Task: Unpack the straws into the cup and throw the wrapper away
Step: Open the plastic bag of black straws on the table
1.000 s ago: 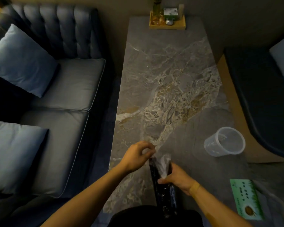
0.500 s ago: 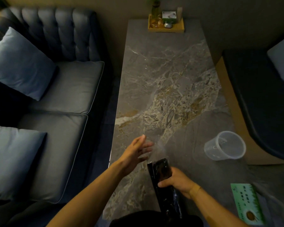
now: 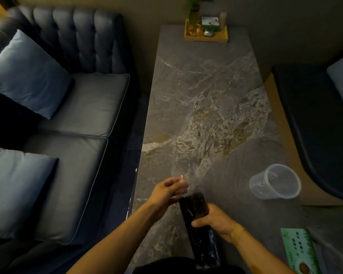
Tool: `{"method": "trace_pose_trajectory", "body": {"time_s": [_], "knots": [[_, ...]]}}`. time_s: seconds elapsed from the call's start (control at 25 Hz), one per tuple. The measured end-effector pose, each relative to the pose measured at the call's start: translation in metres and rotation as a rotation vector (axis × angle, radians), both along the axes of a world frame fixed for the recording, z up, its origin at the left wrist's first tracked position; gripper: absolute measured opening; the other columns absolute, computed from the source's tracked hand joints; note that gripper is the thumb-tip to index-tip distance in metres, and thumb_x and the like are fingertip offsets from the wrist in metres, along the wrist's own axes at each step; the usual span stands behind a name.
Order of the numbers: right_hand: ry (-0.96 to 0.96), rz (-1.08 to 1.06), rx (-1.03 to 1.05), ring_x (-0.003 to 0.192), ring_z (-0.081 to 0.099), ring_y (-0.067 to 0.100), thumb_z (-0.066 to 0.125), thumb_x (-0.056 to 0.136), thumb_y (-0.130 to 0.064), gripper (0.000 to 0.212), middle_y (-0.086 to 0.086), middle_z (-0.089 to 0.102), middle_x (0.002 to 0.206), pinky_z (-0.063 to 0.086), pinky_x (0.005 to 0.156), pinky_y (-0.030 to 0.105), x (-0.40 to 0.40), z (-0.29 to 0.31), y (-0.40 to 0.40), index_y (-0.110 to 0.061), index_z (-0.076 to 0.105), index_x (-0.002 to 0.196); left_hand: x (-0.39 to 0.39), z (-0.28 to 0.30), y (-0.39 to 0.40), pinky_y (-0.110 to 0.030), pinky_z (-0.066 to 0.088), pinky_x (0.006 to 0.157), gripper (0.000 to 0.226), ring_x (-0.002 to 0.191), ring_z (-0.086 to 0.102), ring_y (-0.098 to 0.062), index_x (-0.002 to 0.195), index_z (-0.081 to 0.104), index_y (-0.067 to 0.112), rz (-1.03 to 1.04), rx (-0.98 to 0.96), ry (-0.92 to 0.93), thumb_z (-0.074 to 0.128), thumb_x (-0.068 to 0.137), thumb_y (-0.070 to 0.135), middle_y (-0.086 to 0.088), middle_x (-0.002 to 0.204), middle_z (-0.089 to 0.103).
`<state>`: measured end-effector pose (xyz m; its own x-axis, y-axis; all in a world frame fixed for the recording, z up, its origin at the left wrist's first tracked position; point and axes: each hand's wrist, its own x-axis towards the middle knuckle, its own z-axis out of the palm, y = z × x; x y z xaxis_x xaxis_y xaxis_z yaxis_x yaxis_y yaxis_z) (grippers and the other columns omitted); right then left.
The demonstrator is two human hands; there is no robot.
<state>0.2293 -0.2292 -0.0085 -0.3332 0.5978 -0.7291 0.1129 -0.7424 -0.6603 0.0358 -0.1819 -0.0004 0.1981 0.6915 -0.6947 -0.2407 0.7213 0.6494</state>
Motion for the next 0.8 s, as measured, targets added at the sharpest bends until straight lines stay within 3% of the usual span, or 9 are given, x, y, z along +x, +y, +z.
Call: {"method": "trace_pose_trajectory", "body": {"time_s": [0.16, 0.24, 0.32, 0.4, 0.48, 0.6, 0.8], "knots": [[-0.073, 0.037, 0.046, 0.097, 0.069, 0.017, 0.075, 0.068, 0.009, 0.056, 0.008, 0.073, 0.107, 0.056, 0.087, 0.031, -0.003, -0.001, 0.000, -0.005, 0.060, 0.120, -0.001, -0.006, -0.010, -0.026, 0.055, 0.067, 0.009, 0.081, 0.072, -0.012, 0.089, 0.076, 0.018, 0.016, 0.023, 0.127, 0.071, 0.086, 0.024, -0.006, 0.093, 0.078], [-0.131, -0.003, 0.135, 0.110, 0.063, 0.017, 0.081, 0.069, -0.001, 0.071, 0.004, 0.066, 0.119, 0.052, 0.095, 0.031, -0.010, 0.000, 0.000, -0.009, 0.048, 0.132, -0.001, -0.006, -0.009, -0.029, 0.056, 0.070, 0.009, 0.079, 0.072, -0.013, 0.089, 0.076, 0.016, 0.052, 0.032, 0.146, 0.071, 0.086, 0.023, -0.005, 0.089, 0.078], [-0.311, -0.130, 0.340, 0.120, 0.051, 0.015, 0.085, 0.068, -0.015, 0.083, -0.001, 0.051, 0.130, 0.044, 0.103, 0.033, -0.019, 0.007, 0.004, -0.019, 0.039, 0.137, -0.001, -0.004, -0.006, -0.033, 0.058, 0.075, 0.008, 0.079, 0.072, -0.015, 0.087, 0.076, 0.015, 0.060, 0.051, 0.159, 0.070, 0.086, 0.020, -0.005, 0.087, 0.078], [-0.556, -0.147, 0.665, 0.115, 0.046, 0.011, 0.083, 0.067, -0.035, 0.072, -0.005, 0.047, 0.124, 0.042, 0.097, 0.030, -0.025, 0.018, 0.011, -0.028, 0.046, 0.128, 0.002, -0.001, -0.003, -0.035, 0.057, 0.078, 0.007, 0.079, 0.071, -0.017, 0.084, 0.076, 0.015, 0.079, 0.073, 0.173, 0.070, 0.086, 0.018, -0.006, 0.086, 0.078], [-0.724, -0.001, 0.913, 0.108, 0.050, 0.014, 0.077, 0.067, -0.048, 0.058, -0.004, 0.051, 0.116, 0.047, 0.090, 0.030, -0.032, 0.028, 0.017, -0.029, 0.054, 0.117, 0.004, 0.003, -0.002, -0.031, 0.057, 0.074, 0.007, 0.077, 0.071, -0.017, 0.085, 0.076, 0.013, 0.093, 0.096, 0.168, 0.070, 0.086, 0.015, -0.007, 0.085, 0.078], [-0.781, 0.089, 0.908, 0.103, 0.055, 0.019, 0.076, 0.071, -0.044, 0.051, -0.001, 0.054, 0.113, 0.052, 0.084, 0.036, -0.040, 0.036, 0.024, -0.026, 0.057, 0.115, 0.008, 0.007, -0.003, -0.023, 0.057, 0.066, 0.010, 0.076, 0.071, -0.015, 0.091, 0.076, 0.007, 0.077, 0.133, 0.147, 0.070, 0.086, 0.012, -0.009, 0.086, 0.077], [-0.775, 0.089, 0.860, 0.100, 0.061, 0.018, 0.068, 0.082, -0.031, 0.036, -0.002, 0.059, 0.116, 0.056, 0.079, 0.034, -0.041, 0.037, 0.025, -0.026, 0.057, 0.116, 0.005, 0.010, -0.003, -0.024, 0.057, 0.069, 0.013, 0.077, 0.072, -0.016, 0.095, 0.076, 0.004, 0.048, 0.181, 0.131, 0.070, 0.085, 0.010, -0.009, 0.088, 0.078]]}}
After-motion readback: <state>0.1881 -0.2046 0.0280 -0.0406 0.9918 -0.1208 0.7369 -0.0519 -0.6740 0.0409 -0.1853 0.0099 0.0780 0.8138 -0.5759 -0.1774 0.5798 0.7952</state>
